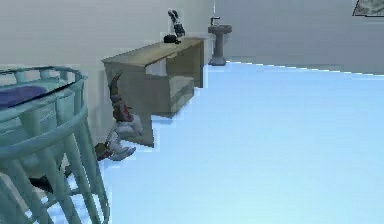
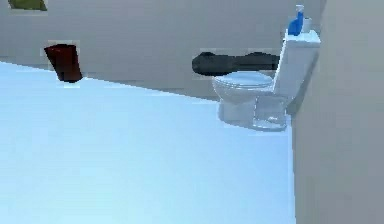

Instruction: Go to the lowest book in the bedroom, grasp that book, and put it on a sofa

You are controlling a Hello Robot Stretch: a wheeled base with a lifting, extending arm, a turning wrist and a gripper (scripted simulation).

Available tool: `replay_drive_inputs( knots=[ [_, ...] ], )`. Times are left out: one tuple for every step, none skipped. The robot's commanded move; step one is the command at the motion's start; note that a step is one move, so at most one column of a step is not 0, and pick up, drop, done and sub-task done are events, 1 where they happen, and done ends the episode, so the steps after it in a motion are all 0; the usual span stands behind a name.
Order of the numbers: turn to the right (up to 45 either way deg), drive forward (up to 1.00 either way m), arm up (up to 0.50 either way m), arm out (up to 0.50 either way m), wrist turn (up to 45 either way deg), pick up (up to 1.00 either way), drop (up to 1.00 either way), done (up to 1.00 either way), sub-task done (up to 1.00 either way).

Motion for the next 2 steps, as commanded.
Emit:
replay_drive_inputs(
  knots=[
    [-45.0, 0.0, 0.0, 0.0, 0.0, 0.0, 0.0, 0.0, 0.0],
    [-45.0, 0.0, 0.0, 0.0, 0.0, 0.0, 0.0, 0.0, 0.0]
  ],
)
